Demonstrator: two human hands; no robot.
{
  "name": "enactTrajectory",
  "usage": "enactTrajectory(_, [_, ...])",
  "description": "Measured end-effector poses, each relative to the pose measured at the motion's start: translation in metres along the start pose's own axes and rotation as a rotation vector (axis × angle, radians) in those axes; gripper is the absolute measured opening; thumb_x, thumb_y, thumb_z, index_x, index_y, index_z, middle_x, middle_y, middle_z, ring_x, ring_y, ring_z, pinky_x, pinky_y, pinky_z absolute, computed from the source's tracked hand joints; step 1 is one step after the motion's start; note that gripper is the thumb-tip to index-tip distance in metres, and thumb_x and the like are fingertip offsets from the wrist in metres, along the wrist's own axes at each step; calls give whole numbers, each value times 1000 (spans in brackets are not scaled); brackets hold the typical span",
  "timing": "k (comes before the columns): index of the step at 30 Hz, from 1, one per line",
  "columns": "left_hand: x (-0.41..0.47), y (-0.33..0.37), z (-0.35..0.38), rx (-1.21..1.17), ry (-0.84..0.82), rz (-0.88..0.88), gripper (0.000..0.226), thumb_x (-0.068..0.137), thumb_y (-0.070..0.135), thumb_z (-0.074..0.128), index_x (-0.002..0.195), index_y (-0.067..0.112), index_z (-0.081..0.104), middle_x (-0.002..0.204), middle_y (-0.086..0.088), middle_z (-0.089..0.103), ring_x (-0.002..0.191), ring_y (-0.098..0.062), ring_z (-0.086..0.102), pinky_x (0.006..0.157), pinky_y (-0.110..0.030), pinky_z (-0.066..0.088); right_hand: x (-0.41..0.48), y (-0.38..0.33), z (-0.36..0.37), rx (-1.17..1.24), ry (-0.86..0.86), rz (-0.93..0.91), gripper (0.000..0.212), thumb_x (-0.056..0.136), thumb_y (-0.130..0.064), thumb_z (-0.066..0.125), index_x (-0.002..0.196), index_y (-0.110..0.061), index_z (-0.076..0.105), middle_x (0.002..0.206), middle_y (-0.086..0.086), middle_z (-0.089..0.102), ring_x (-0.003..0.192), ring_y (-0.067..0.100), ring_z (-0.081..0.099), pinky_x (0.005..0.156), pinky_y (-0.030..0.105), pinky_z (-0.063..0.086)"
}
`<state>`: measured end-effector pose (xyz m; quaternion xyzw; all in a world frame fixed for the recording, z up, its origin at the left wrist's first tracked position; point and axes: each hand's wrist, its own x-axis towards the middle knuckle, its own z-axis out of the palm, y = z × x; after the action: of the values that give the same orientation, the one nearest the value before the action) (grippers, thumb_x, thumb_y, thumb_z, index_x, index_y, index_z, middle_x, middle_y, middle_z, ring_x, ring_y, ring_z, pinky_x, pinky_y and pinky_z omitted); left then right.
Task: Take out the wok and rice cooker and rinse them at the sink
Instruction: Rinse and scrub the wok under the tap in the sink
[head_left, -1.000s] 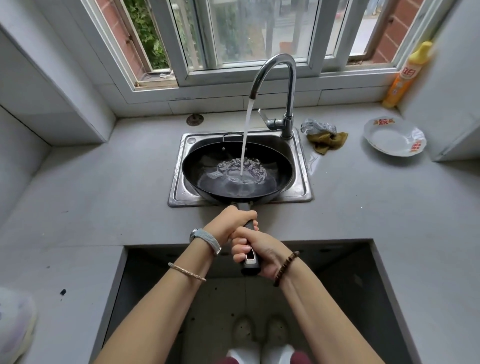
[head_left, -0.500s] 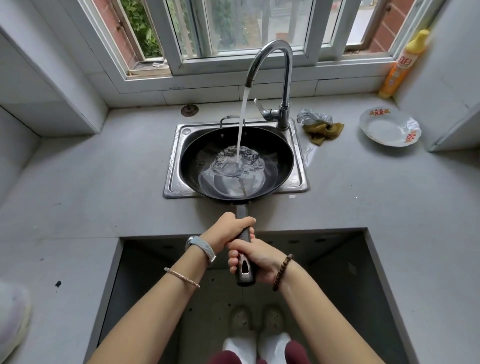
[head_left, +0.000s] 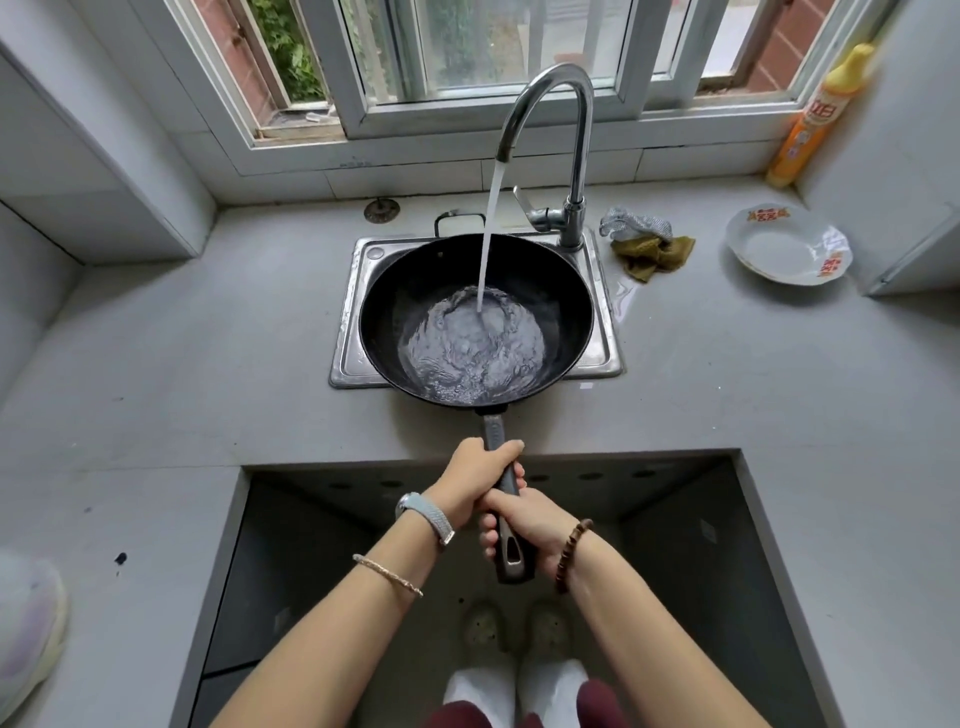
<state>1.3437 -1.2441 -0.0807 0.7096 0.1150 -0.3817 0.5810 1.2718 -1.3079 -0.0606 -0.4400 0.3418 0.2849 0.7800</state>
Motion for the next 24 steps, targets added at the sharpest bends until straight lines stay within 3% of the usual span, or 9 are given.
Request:
enactTrajectory(11, [4, 35, -2, -113, -23, -41, 30, 94, 14, 57, 66, 4, 52, 42, 2, 56, 36, -9, 54, 41, -17, 45, -11, -32, 12, 73, -54, -70, 26, 91, -2, 43, 69, -16, 39, 48, -2, 39, 36, 7, 37, 37, 17, 36])
enactTrajectory(16, [3, 9, -1, -105, -23, -20, 20, 93, 15, 59, 79, 4, 51, 53, -1, 59, 42, -11, 56, 45, -21, 48, -3, -10, 2, -10, -6, -23, 18, 88, -4, 48, 73, -13, 43, 51, 1, 42, 38, 11, 41, 41, 21, 42])
enactTrajectory(24, [-1, -20, 4, -132, -47, -60, 19, 93, 13, 62, 77, 6, 53, 54, 0, 59, 43, -10, 57, 45, -22, 49, 7, 17, -5, -117, 155, -16, 15, 90, -7, 53, 76, -8, 49, 57, 5, 48, 42, 15, 47, 44, 24, 43])
